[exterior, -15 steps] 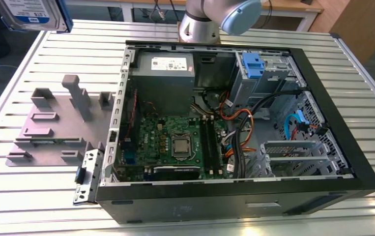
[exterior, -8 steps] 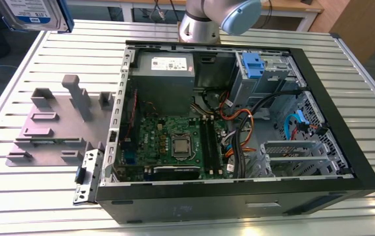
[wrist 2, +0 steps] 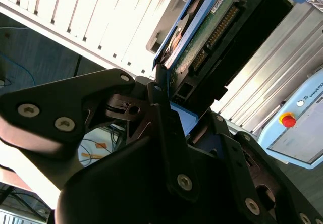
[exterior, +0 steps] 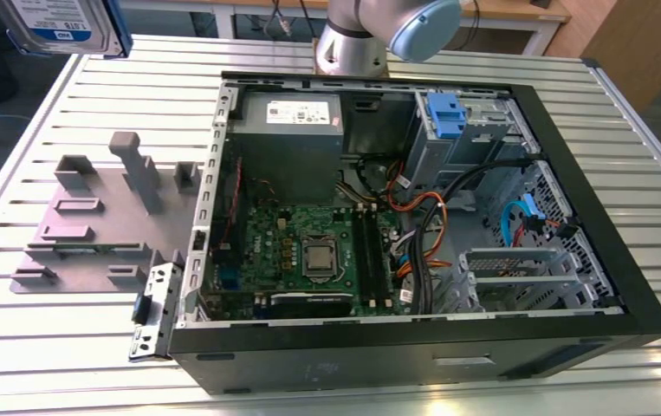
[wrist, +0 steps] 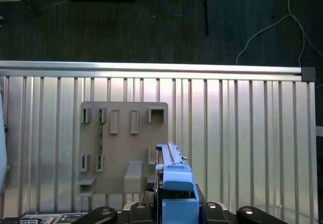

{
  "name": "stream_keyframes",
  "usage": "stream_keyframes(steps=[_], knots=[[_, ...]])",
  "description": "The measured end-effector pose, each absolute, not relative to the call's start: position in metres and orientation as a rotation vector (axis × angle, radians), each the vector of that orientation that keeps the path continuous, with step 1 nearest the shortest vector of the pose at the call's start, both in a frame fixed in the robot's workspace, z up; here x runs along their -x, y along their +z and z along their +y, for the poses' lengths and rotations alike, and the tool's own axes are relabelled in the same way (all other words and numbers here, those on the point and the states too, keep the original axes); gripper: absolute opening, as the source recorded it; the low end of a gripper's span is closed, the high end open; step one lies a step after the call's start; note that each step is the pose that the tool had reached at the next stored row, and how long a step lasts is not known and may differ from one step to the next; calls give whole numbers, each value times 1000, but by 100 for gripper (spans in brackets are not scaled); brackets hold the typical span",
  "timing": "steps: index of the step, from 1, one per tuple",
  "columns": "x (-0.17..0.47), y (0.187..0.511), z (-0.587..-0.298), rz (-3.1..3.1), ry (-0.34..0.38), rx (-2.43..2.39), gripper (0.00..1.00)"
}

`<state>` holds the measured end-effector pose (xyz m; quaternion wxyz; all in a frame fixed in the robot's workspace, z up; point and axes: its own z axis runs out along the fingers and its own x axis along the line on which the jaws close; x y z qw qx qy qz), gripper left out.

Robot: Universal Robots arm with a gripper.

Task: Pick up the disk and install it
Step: 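Pick up the disk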

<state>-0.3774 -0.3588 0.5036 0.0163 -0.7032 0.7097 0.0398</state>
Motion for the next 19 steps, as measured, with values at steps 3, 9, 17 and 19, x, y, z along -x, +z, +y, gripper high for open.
stream_keyframes(steps=[3,9,17,19], knots=[[377,504,-359,2207,124,2187,37],[375,504,-359,2207,124,2187,37],[372,504,-359,2207,124,2187,37],[372,504,-359,2207,124,2187,37]])
